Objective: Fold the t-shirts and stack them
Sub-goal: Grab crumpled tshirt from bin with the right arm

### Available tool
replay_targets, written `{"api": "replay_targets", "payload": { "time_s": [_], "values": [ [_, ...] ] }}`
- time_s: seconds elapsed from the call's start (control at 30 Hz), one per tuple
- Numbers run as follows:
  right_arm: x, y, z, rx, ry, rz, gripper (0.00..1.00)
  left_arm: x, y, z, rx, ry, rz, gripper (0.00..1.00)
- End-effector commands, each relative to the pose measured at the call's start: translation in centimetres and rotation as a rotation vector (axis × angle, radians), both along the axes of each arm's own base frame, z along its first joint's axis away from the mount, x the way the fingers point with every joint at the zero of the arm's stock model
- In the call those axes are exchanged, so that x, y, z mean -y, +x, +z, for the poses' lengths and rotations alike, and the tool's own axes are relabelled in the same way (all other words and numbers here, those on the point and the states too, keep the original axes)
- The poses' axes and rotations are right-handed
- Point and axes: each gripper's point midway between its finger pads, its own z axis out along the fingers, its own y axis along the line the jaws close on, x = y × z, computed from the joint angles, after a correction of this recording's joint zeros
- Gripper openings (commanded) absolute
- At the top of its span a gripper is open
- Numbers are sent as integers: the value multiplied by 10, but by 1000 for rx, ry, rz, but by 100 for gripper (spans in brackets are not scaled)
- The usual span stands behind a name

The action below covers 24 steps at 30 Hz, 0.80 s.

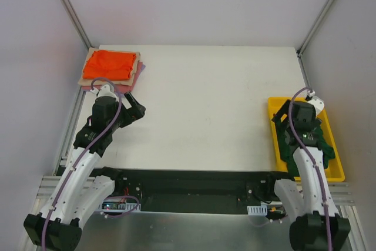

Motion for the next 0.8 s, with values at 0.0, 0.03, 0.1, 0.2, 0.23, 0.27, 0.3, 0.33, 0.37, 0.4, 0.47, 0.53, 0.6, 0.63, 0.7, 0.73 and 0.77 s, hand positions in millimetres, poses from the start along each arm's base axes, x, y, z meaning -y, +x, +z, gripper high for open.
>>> {"api": "replay_targets", "payload": {
  "time_s": [0.0,0.03,0.1,0.2,0.23,0.27,0.3,0.33,0.37,0.4,0.47,0.53,0.6,0.63,0.7,0.73,0.77],
  "values": [
    [48,-6,-19,-125,91,-256,96,5,1,7,42,-25,-14,99],
    [59,-6,-27,-150,97,-303,96,6,2,7,43,-27,-19,99],
    [81,-12,-43,-209,154,-387,96,8,2,8,41,-29,-33,99],
    [91,-15,-74,-289,202,-443,97,8,2,4,30,-25,-30,99],
    [89,-13,-84,-310,220,-432,97,7,2,3,29,-24,-26,99],
    [86,-9,-93,-321,244,-414,97,7,2,3,29,-23,-28,99],
    [82,-6,-102,-335,268,-394,98,7,2,3,28,-22,-32,99],
    [78,-5,-111,-351,292,-382,99,8,2,4,32,-25,-35,99],
    [76,-5,-119,-367,304,-378,94,8,2,4,31,-23,-32,99],
    [76,-5,-123,-381,307,-378,84,7,2,4,31,-21,-29,99],
    [77,-3,-121,-378,303,-368,56,8,2,5,34,-24,-32,99],
    [81,6,-100,-294,278,-364,15,7,2,5,32,-32,-23,99],
    [83,17,-70,-170,259,-340,1,6,4,4,27,-33,-5,99],
    [81,20,-54,-112,254,-325,1,7,4,4,23,-41,-3,99],
    [75,25,-13,22,230,-292,1,13,7,7,33,-64,-29,99],
    [70,27,8,79,214,-267,1,14,10,7,35,-66,-32,99],
    [63,28,31,133,195,-231,1,23,10,8,40,-84,-75,99]
  ]
}}
